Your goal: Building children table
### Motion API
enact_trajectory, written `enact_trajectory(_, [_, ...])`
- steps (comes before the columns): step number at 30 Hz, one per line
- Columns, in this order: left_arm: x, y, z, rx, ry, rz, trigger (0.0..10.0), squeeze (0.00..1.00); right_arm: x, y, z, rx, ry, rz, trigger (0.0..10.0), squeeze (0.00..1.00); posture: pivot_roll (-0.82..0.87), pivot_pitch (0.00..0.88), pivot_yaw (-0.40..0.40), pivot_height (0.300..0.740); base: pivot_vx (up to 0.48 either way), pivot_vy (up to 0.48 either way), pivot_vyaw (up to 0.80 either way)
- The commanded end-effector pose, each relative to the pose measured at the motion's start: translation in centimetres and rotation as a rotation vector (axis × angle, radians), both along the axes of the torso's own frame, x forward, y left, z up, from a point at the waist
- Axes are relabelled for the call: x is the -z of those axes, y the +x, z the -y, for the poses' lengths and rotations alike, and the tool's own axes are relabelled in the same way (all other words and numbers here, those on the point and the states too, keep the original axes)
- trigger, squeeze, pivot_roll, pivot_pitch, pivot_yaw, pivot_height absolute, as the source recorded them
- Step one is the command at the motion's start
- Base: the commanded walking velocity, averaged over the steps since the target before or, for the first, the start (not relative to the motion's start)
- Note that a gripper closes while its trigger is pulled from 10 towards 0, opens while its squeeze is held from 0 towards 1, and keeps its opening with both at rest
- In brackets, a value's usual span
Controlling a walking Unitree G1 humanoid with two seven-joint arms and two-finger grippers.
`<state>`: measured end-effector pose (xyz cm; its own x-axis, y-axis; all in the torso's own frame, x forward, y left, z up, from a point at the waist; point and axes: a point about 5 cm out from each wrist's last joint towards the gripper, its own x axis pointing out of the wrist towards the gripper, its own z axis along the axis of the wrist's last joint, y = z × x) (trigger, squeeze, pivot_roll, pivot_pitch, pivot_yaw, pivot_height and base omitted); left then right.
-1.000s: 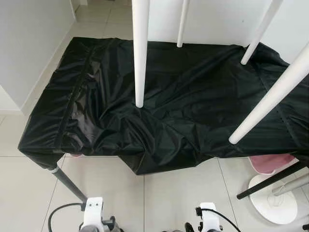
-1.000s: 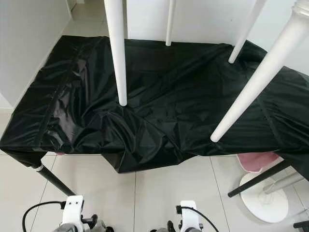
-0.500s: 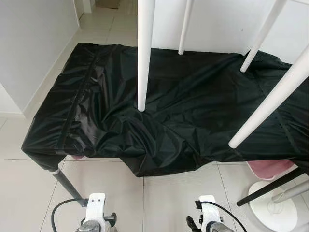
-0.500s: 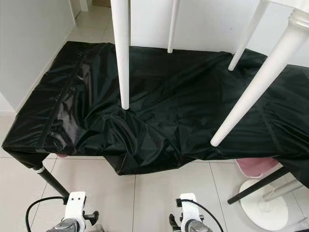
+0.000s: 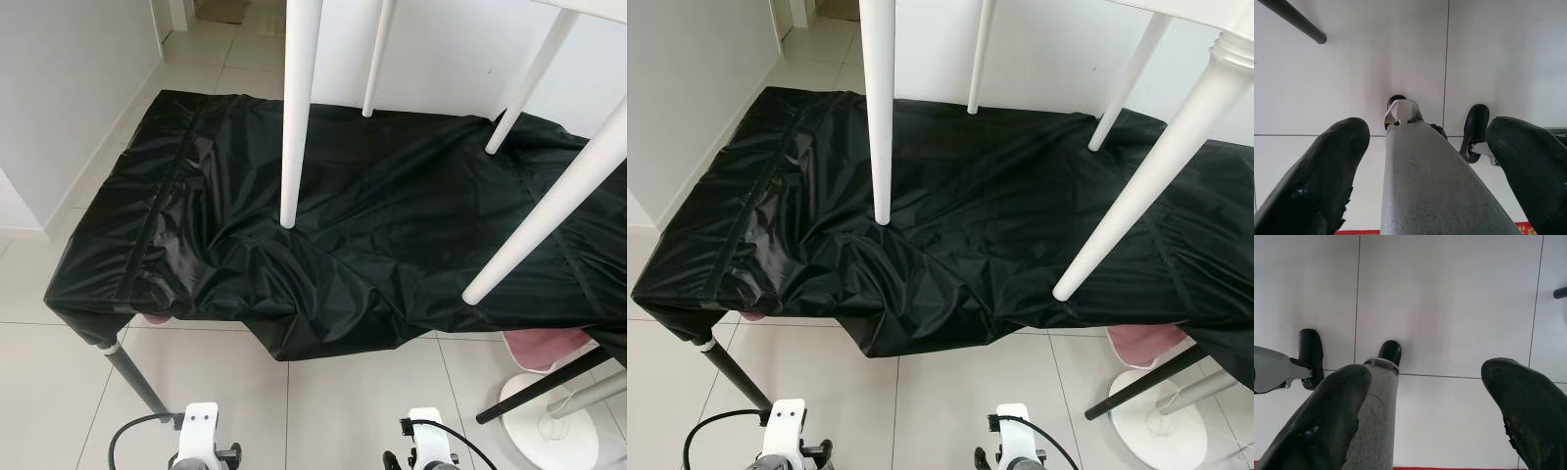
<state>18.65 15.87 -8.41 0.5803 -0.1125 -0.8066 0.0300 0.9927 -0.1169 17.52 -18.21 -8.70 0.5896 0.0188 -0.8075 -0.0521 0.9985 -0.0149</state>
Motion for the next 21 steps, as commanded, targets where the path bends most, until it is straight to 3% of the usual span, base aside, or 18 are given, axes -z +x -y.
enact_trajectory(1, [0.37, -0.80, 0.37, 0.021, -0.051, -0.028, 10.0, 0.00, 0.27, -0.59, 0.34, 0.007, -0.009, -0.029, 10.0, 0.00, 0.11, 0.018, -0.100, 0.740, 0.000, 0.000, 0.00])
enact_trajectory(21, [0.35, -0.78, -0.17, 0.013, -0.040, -0.029, 10.0, 0.00, 0.28, -0.51, 0.10, 0.021, -0.001, -0.030, 10.0, 0.00, 0.10, 0.000, -0.085, 0.740, 0.000, 0.000, 0.00])
